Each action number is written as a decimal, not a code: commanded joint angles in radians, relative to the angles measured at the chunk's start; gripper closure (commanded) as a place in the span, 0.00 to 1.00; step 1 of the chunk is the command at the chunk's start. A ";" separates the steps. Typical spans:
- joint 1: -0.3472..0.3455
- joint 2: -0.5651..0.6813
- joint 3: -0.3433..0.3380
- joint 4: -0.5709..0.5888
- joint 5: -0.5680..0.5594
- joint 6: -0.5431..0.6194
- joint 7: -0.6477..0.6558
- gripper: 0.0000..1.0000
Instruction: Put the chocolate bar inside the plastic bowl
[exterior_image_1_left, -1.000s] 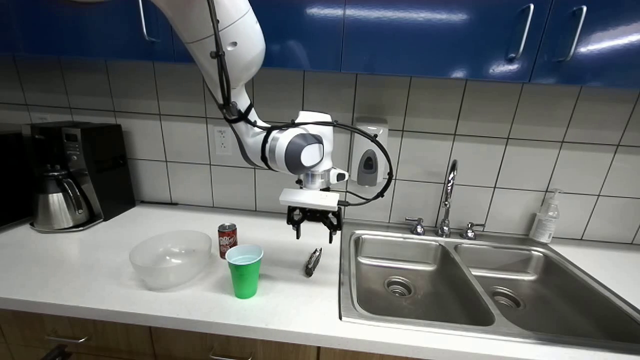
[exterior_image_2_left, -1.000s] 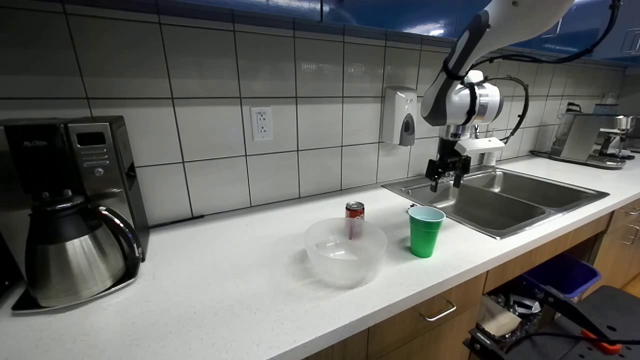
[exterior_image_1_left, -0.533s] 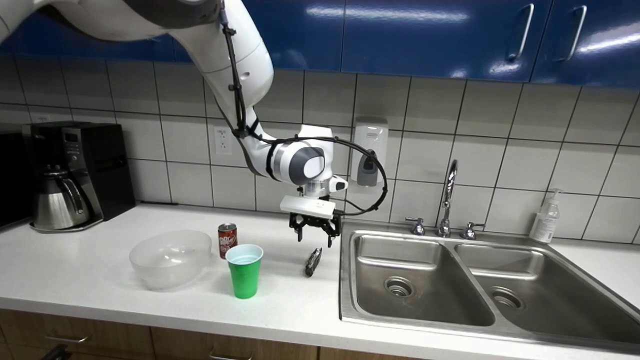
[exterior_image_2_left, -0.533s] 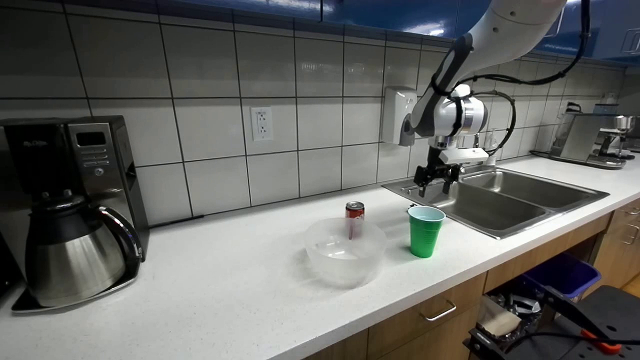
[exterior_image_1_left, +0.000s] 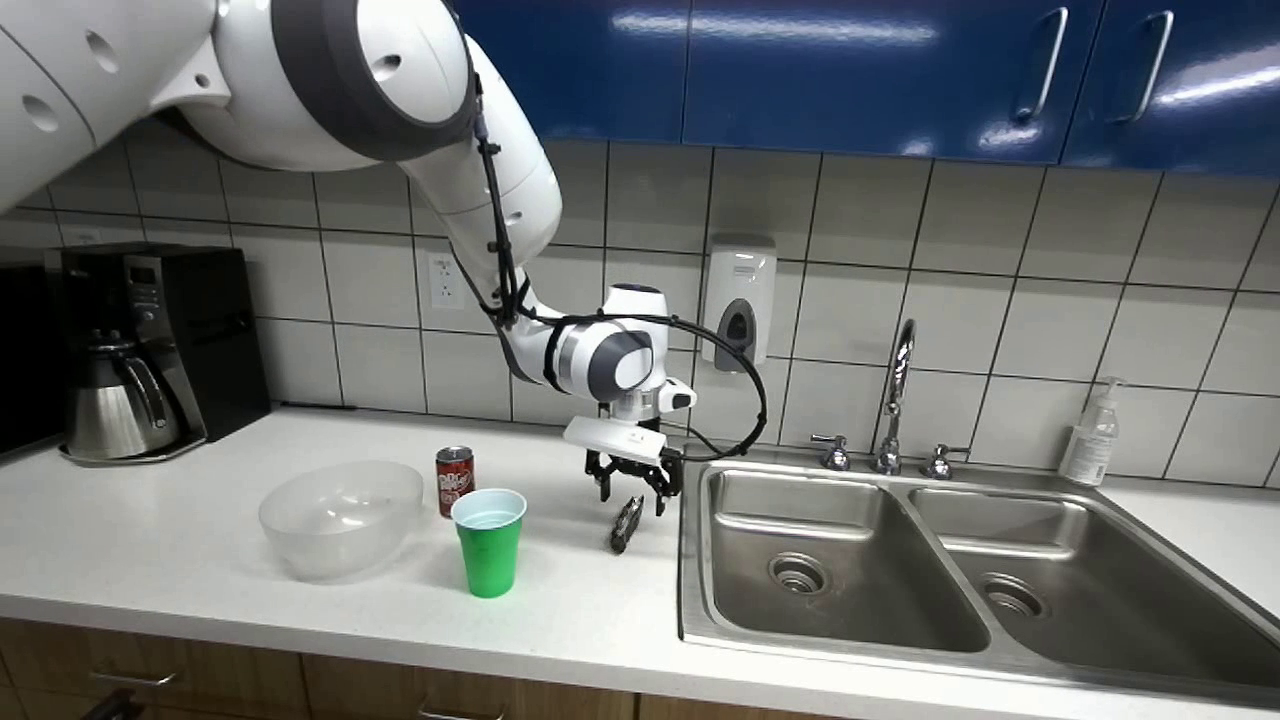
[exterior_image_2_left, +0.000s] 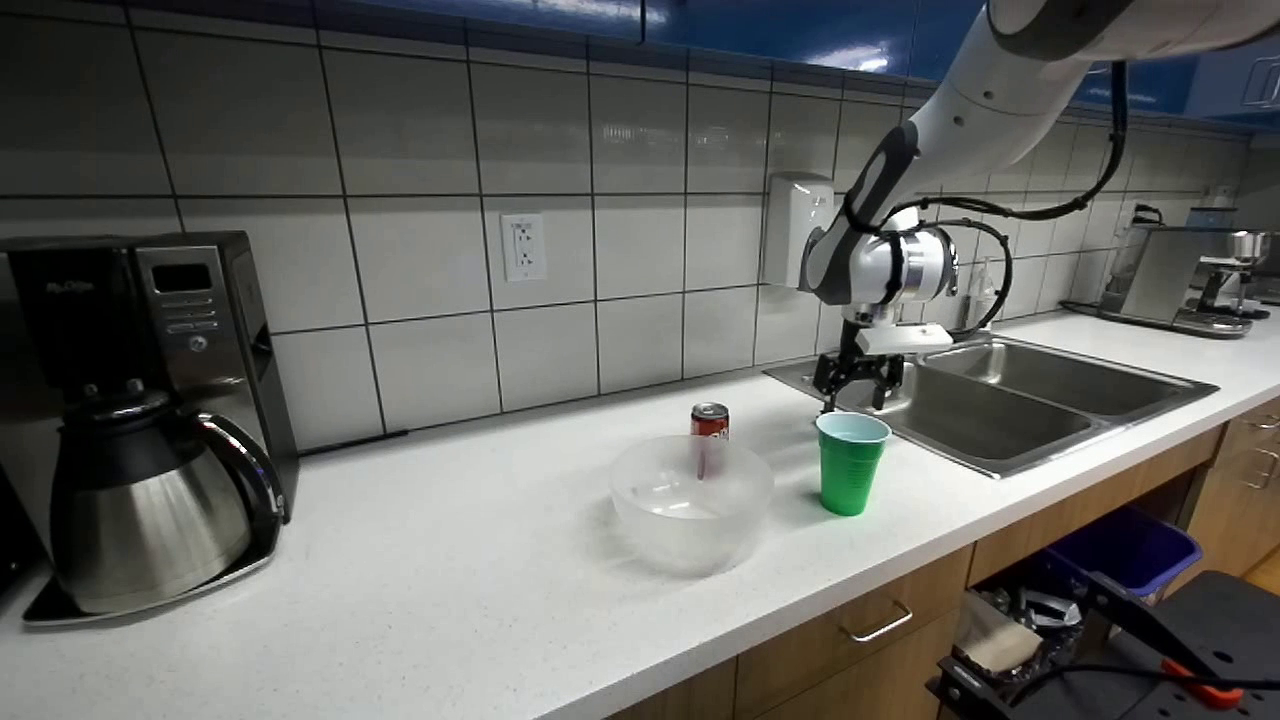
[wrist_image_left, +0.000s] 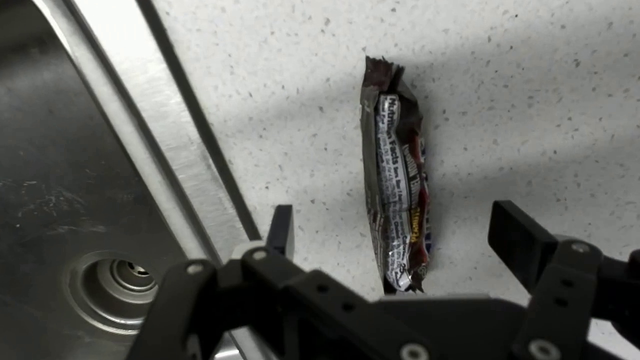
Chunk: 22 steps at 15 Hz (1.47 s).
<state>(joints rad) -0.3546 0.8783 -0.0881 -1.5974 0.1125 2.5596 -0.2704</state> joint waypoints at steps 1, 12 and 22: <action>-0.007 0.064 0.005 0.100 -0.002 -0.046 0.061 0.00; -0.008 0.143 0.003 0.211 -0.003 -0.109 0.109 0.00; -0.015 0.173 0.009 0.260 0.001 -0.149 0.105 0.82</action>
<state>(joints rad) -0.3551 1.0319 -0.0886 -1.3877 0.1124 2.4545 -0.1794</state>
